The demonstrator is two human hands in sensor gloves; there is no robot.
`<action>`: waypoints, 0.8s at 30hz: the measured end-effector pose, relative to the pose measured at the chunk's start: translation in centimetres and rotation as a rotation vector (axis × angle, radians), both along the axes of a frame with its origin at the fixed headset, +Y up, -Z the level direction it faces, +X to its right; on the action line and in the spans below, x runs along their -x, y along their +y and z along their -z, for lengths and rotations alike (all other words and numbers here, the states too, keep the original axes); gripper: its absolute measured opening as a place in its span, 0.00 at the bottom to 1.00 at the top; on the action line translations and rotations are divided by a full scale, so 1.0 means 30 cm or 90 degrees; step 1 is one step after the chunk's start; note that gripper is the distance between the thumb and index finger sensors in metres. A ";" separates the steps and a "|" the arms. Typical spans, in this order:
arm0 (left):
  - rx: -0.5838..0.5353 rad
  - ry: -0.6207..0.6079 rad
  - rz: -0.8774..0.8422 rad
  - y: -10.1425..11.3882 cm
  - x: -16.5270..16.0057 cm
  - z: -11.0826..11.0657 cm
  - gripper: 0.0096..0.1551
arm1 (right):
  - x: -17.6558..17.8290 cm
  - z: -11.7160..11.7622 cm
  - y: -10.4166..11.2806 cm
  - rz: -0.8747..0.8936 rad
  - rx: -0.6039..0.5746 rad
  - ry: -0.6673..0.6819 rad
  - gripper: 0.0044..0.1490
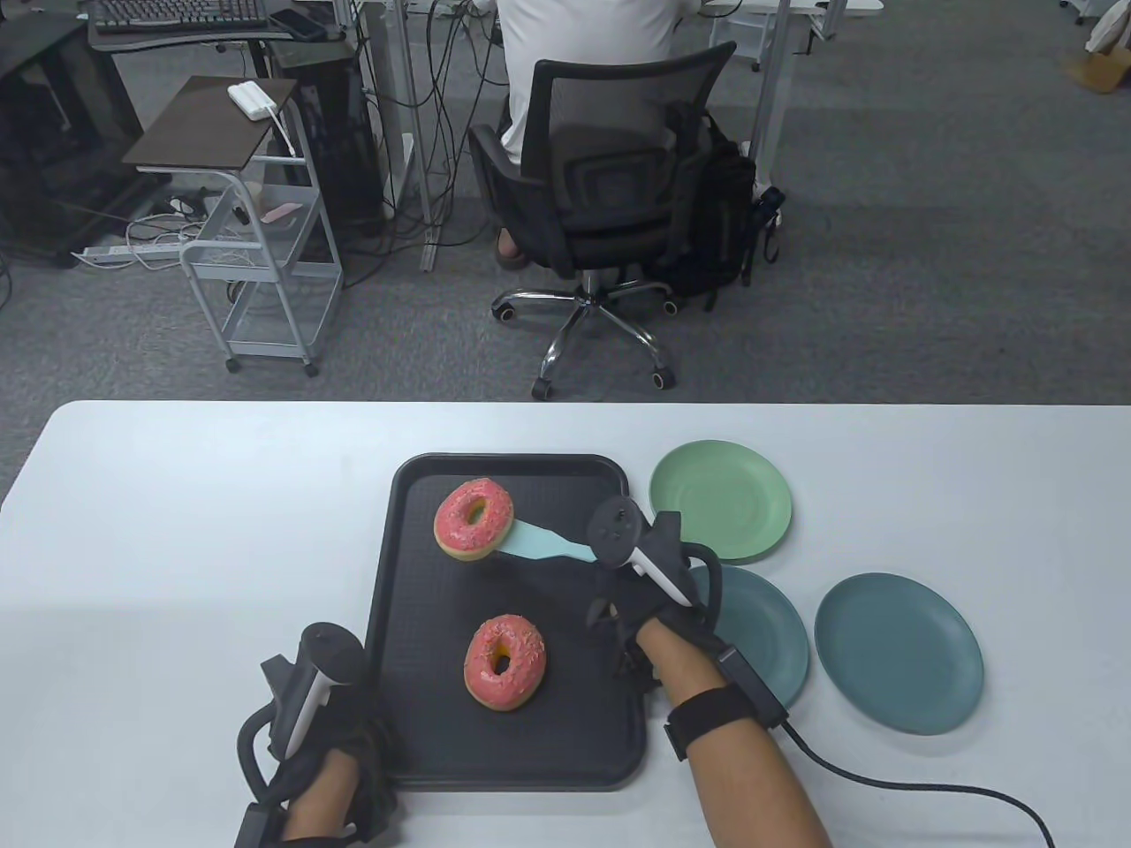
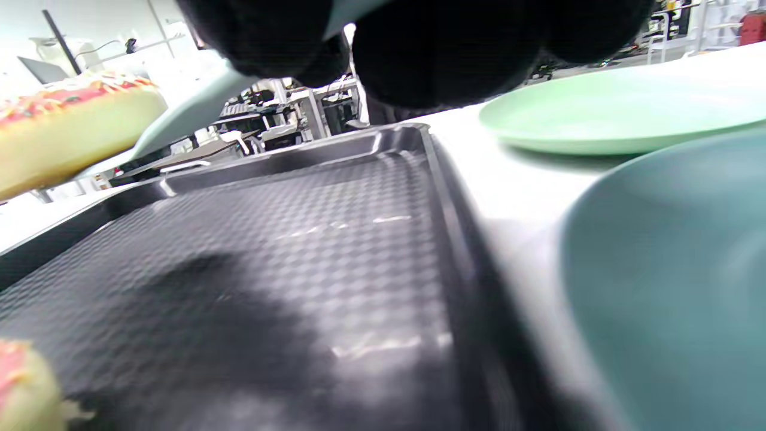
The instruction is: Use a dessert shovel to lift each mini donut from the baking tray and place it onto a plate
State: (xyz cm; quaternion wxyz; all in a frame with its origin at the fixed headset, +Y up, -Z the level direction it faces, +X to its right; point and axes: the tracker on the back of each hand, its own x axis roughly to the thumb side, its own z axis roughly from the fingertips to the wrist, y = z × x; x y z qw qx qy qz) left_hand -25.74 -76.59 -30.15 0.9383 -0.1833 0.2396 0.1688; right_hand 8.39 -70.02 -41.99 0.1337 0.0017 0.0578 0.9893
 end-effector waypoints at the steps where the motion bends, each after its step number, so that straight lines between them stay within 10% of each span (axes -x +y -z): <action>1: 0.000 0.000 0.000 0.000 0.000 0.000 0.35 | -0.024 -0.009 0.008 0.001 -0.002 -0.007 0.35; 13: 0.003 -0.003 0.001 -0.002 -0.001 -0.001 0.35 | -0.438 -0.201 0.047 0.000 -0.011 -0.125 0.35; 24: 0.006 -0.003 0.002 -0.002 -0.001 -0.001 0.35 | -0.695 -0.374 -0.072 -0.022 0.028 -0.166 0.35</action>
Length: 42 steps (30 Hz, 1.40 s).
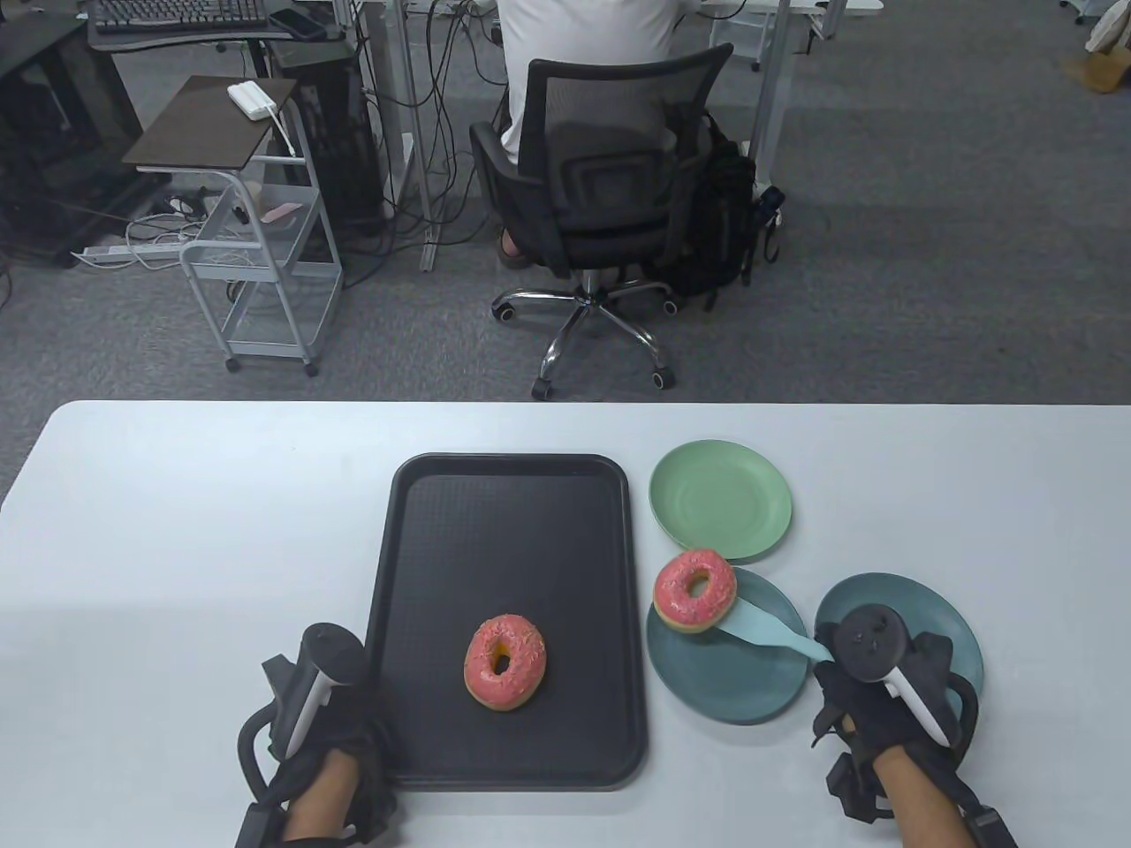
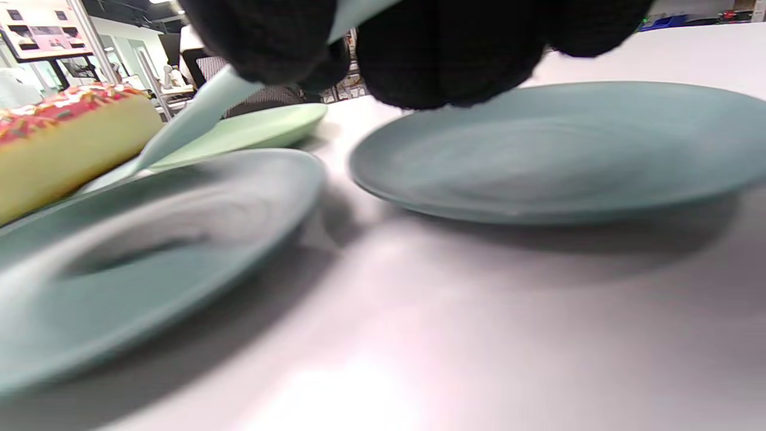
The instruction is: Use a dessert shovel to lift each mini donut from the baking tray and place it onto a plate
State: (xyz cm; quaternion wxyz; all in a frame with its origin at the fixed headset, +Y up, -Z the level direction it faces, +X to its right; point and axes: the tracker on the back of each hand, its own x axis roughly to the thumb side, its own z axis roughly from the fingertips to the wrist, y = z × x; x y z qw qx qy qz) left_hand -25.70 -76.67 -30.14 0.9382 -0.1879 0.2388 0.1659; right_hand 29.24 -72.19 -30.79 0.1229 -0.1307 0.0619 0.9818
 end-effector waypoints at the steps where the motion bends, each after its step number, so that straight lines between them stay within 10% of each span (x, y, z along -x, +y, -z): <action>1: 0.000 0.000 -0.001 0.000 0.000 0.000 0.35 | -0.020 -0.009 -0.012 0.004 0.001 -0.005 0.35; 42: 0.004 -0.002 0.005 -0.003 -0.003 0.001 0.35 | -0.022 -0.085 0.003 -0.149 -0.128 -0.095 0.35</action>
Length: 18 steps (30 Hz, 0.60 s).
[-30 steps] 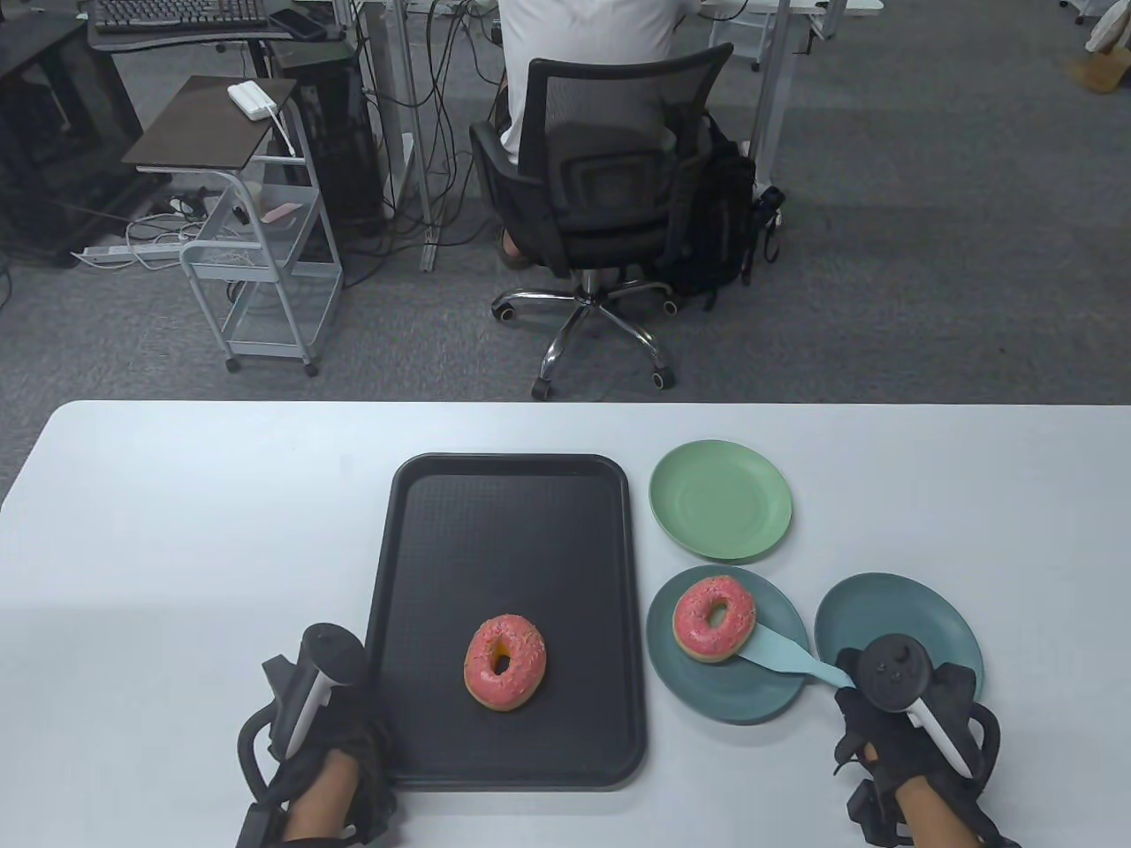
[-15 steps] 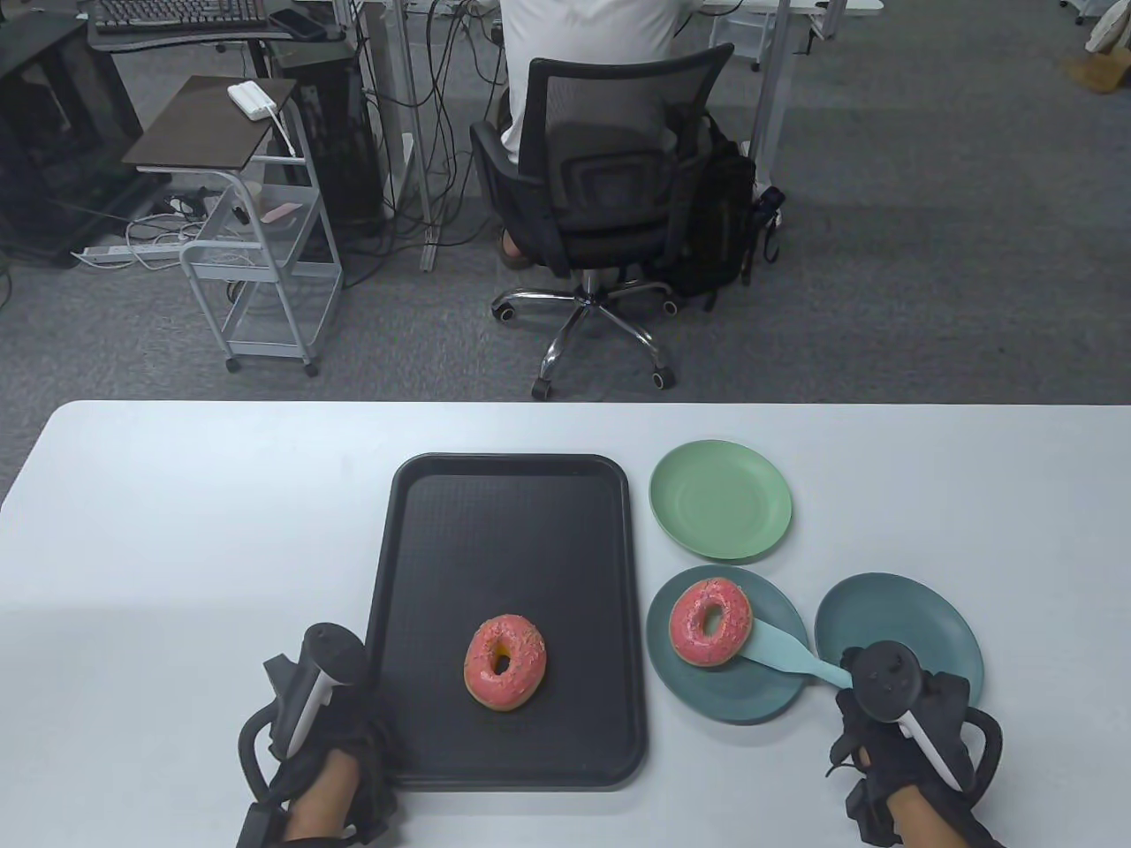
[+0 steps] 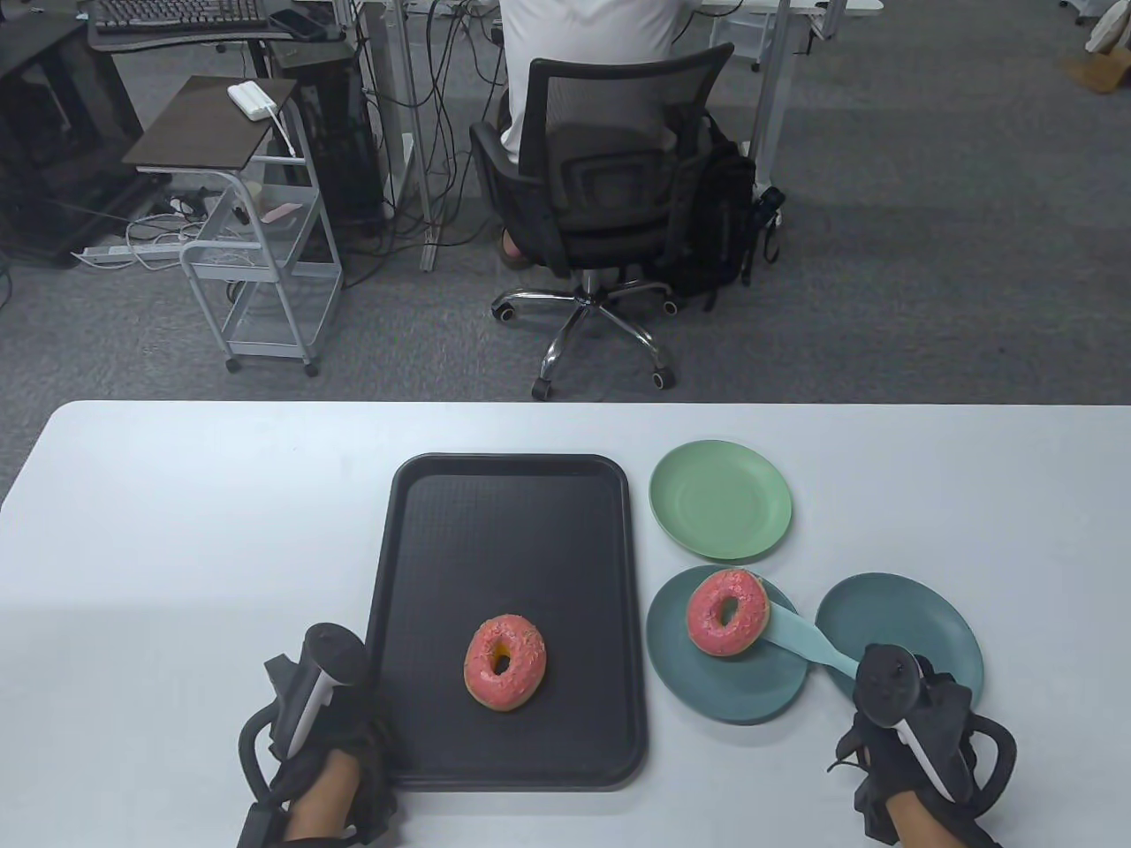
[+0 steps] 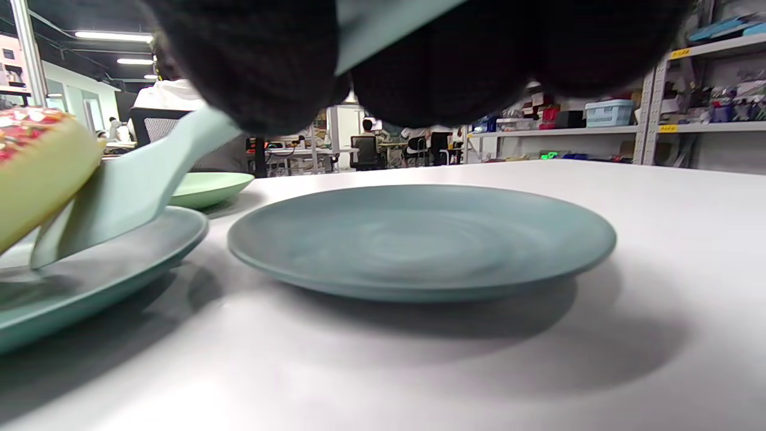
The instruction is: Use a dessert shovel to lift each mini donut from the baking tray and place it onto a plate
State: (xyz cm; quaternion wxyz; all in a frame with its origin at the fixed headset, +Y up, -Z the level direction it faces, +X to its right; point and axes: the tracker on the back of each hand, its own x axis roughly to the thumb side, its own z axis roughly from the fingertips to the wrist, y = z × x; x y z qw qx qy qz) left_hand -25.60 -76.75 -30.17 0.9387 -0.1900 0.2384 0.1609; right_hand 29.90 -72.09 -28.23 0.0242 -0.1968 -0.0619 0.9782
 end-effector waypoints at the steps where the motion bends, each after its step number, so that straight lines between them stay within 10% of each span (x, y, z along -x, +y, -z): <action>1: 0.000 0.000 0.000 0.000 0.000 0.000 0.35 | 0.001 -0.002 0.004 -0.009 -0.004 -0.006 0.35; 18: 0.000 0.000 0.002 0.000 0.001 -0.001 0.35 | -0.042 -0.016 0.030 -0.056 -0.057 -0.092 0.35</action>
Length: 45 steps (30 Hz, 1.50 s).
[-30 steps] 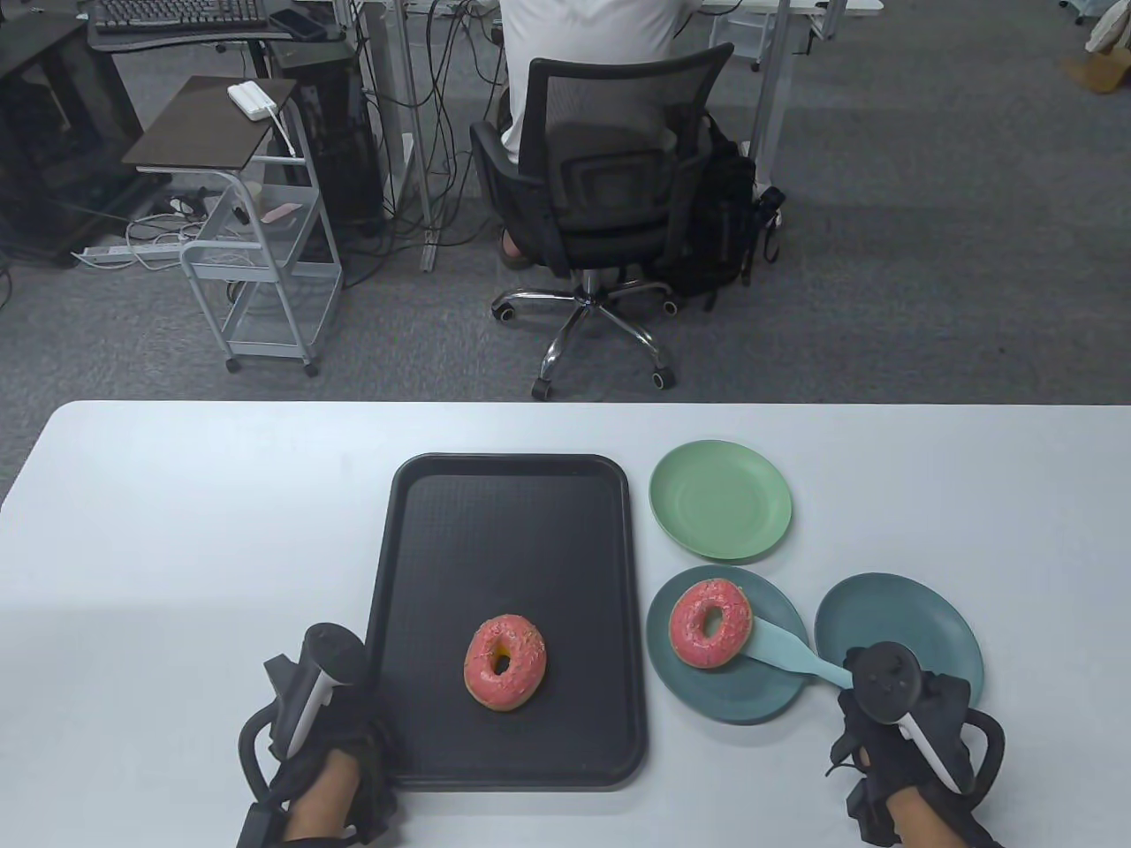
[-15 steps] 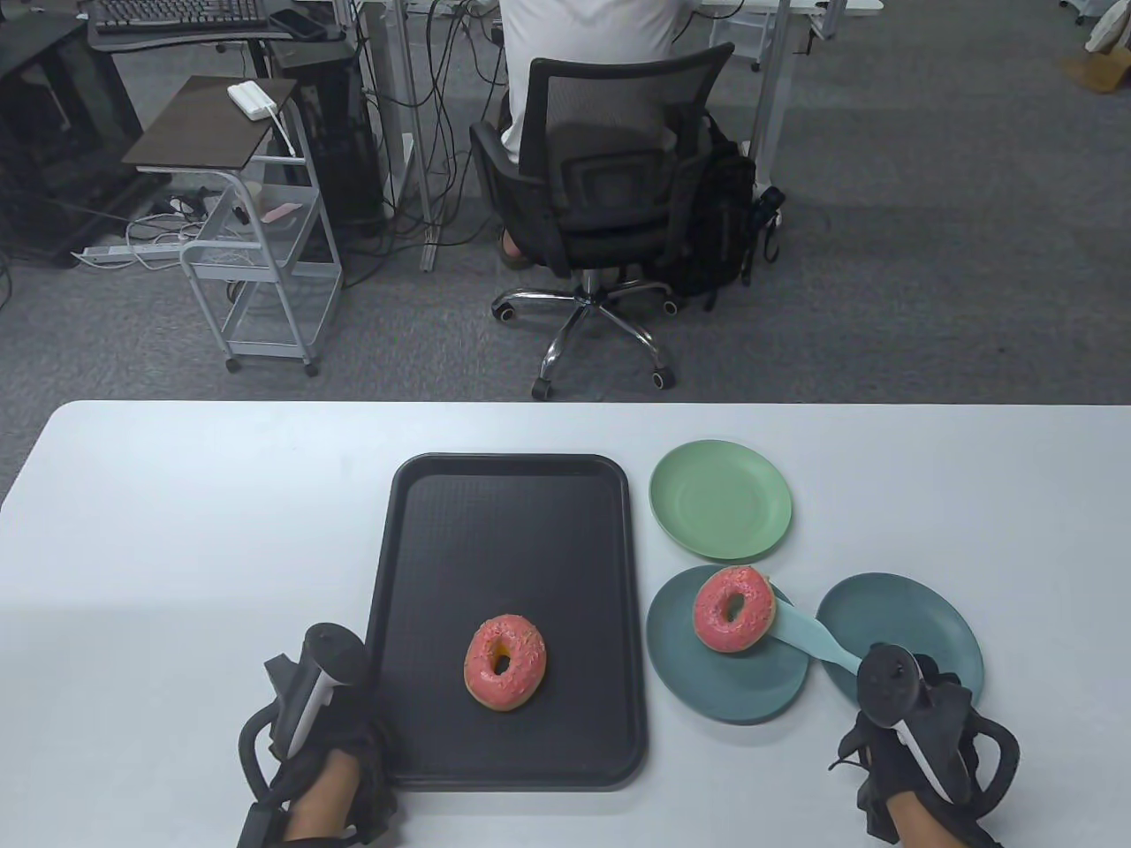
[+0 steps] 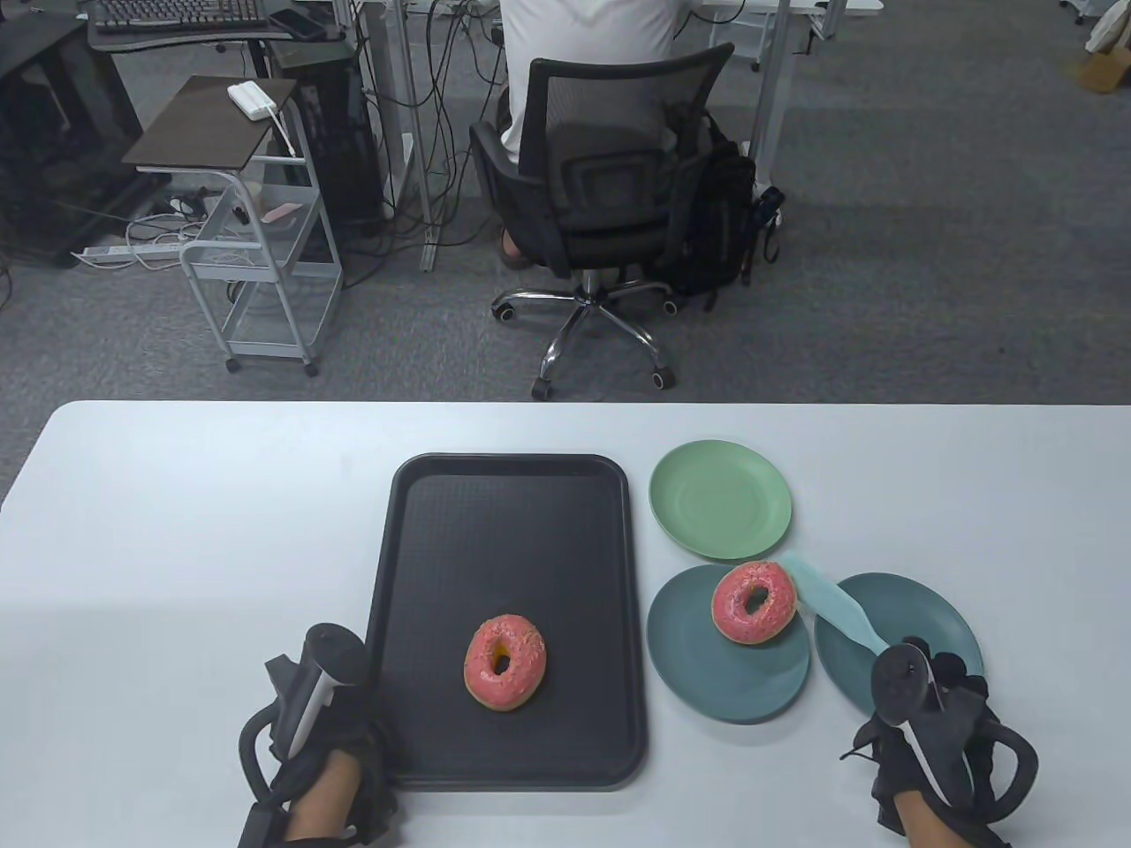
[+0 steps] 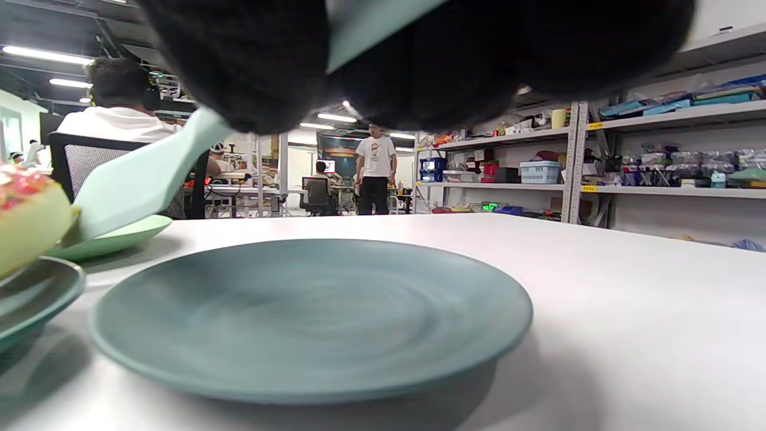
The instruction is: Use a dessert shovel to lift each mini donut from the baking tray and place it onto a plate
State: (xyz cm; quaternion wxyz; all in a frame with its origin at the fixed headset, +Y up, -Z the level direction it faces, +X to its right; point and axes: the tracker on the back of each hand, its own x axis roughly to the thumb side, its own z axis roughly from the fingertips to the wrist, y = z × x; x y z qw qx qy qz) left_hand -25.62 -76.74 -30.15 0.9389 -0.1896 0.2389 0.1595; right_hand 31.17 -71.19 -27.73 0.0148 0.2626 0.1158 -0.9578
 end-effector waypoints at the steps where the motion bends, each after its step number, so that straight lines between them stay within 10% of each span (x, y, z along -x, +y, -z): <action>1: 0.000 0.000 0.000 0.000 -0.001 0.000 0.35 | -0.008 -0.001 0.001 0.008 -0.003 -0.004 0.35; 20: 0.001 0.000 -0.001 -0.001 -0.002 0.000 0.35 | 0.075 -0.004 0.065 0.058 -0.035 0.099 0.36; 30: 0.003 0.000 -0.005 -0.001 -0.001 0.001 0.35 | 0.431 0.031 0.119 0.094 0.105 0.335 0.34; 38: 0.004 0.000 -0.008 -0.001 0.001 0.001 0.35 | 0.573 0.035 0.090 0.071 0.270 0.387 0.33; 45: 0.003 -0.001 -0.007 -0.001 0.001 0.002 0.35 | 0.702 0.074 0.039 0.068 0.269 0.415 0.33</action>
